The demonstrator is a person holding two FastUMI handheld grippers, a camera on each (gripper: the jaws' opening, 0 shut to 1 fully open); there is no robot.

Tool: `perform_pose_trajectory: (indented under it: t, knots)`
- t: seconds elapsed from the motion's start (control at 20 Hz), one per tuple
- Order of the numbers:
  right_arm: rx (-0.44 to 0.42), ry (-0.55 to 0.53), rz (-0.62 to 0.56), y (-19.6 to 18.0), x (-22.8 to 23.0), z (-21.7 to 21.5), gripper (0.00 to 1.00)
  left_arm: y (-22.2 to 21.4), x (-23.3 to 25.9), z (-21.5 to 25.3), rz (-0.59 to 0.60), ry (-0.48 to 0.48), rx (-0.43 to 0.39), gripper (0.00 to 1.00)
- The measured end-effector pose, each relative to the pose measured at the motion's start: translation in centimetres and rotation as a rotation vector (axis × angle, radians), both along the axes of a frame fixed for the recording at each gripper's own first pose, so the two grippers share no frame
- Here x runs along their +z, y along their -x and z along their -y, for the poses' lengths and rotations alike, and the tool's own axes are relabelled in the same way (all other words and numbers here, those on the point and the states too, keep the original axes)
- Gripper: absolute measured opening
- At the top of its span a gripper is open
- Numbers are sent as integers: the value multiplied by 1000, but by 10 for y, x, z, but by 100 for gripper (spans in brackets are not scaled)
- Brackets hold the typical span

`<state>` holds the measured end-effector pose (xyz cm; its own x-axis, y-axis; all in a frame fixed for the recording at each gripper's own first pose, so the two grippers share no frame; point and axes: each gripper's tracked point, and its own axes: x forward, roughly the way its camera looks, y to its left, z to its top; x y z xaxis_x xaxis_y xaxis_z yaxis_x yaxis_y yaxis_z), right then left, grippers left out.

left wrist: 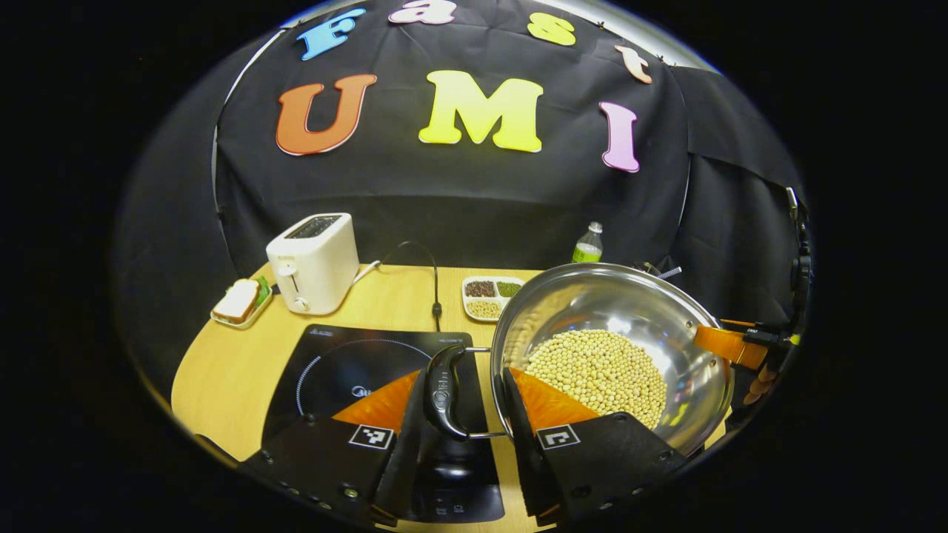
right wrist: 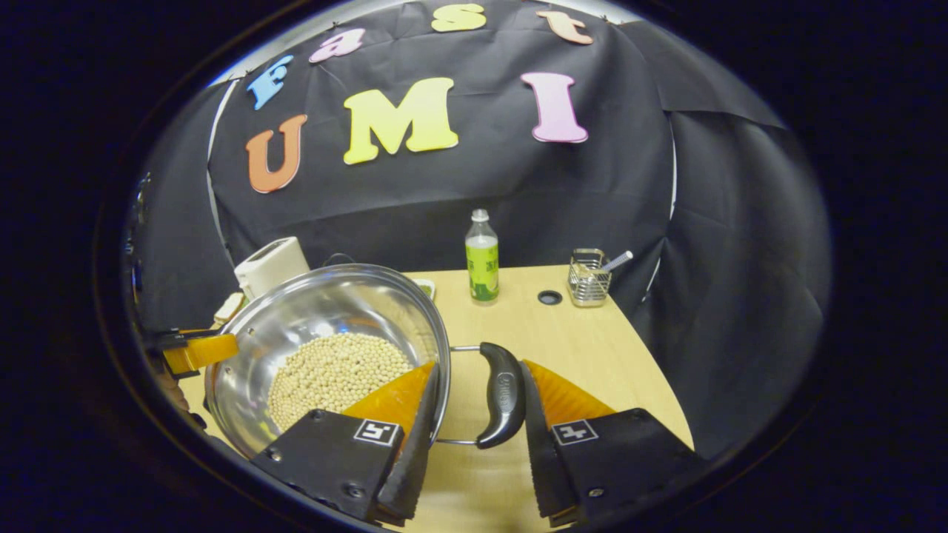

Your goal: First push the handle of the pot to place it horizontally, then grasp the pot with both hands and set it on the induction cooktop.

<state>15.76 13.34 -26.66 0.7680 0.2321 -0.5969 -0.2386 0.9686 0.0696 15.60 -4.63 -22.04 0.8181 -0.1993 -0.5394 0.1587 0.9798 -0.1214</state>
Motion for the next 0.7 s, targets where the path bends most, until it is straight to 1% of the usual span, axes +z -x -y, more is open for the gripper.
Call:
perform_pose_trajectory:
  t: [0.2, 0.35, 0.55, 0.7]
  knots:
    - [41, -20, 24, -4, 25, -41, 61, -5, 29, -37, 34, -1, 47, 55]
    - [71, -19, 36, -6, 38, -74, 61, -8, 38, -67, 37, 6, 82, 55]
    - [114, -33, 31, -10, 47, -123, 61, -14, 50, -109, 53, -10, 126, 55]
    - [140, -51, 15, -12, 46, -160, 61, -19, 55, -141, 59, -26, 161, 55]
